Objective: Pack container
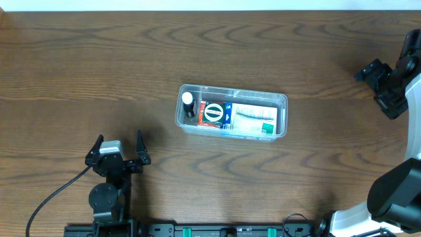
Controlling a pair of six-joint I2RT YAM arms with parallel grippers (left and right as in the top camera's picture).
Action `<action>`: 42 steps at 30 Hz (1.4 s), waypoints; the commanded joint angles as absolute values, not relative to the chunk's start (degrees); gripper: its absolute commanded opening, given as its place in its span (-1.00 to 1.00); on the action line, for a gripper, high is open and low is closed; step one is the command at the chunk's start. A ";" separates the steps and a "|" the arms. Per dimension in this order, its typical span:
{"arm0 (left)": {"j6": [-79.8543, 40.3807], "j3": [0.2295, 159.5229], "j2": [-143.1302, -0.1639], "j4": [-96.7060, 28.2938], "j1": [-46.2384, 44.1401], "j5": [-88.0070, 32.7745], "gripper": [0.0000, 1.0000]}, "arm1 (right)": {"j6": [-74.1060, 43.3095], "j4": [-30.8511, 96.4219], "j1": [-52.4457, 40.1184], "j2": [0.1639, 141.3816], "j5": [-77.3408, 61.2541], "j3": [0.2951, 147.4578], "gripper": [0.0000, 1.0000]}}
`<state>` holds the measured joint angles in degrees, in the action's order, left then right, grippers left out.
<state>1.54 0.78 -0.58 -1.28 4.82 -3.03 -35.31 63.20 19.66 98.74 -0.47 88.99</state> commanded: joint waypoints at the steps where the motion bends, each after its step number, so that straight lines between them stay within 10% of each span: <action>1: 1.69 0.23 -0.30 -3.90 5.08 -2.55 0.96 | -34.65 63.22 19.86 98.72 -0.25 89.43 0.99; 25: 1.69 0.23 -0.30 -3.90 5.08 -2.55 0.96 | -34.61 63.26 17.93 96.90 1.72 89.43 0.98; 42: 1.69 0.23 -0.30 -3.90 5.08 -2.55 0.96 | -23.14 58.94 -20.58 83.35 31.73 89.01 0.99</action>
